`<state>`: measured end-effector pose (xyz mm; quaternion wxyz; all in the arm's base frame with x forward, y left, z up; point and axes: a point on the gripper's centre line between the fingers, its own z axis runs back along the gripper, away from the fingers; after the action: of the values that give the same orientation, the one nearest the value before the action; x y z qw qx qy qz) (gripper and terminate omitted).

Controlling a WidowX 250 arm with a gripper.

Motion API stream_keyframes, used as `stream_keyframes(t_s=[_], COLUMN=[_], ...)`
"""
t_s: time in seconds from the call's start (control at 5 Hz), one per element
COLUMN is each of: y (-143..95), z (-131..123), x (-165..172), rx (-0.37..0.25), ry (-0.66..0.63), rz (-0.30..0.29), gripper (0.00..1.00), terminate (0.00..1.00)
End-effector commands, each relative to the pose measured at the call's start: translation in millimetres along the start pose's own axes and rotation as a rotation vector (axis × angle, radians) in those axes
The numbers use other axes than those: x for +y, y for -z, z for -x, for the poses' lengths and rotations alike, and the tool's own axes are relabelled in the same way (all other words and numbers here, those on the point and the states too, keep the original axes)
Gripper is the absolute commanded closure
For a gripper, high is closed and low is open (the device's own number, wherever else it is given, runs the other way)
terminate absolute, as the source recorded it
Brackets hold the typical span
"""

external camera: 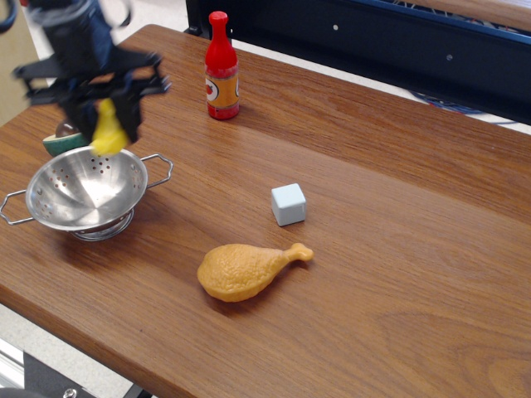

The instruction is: Take banana out of colander

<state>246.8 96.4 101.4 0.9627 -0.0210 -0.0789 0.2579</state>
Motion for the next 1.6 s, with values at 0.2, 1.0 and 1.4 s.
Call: stream_keyframes(t_s=[0.2, 1.0, 1.4], y=[27.4, 89.1, 85.6], z=[-45.4, -57.5, -64.5], x=[-93.2, -135.6, -131.8], rx=[-0.143, -0.12, -0.058], ry=[-0.025, -0.009, -0.072], rz=[-0.086, -0.128, -0.096], gripper=[1.0, 1.0, 0.0], terminate=[0.0, 0.0, 0.0])
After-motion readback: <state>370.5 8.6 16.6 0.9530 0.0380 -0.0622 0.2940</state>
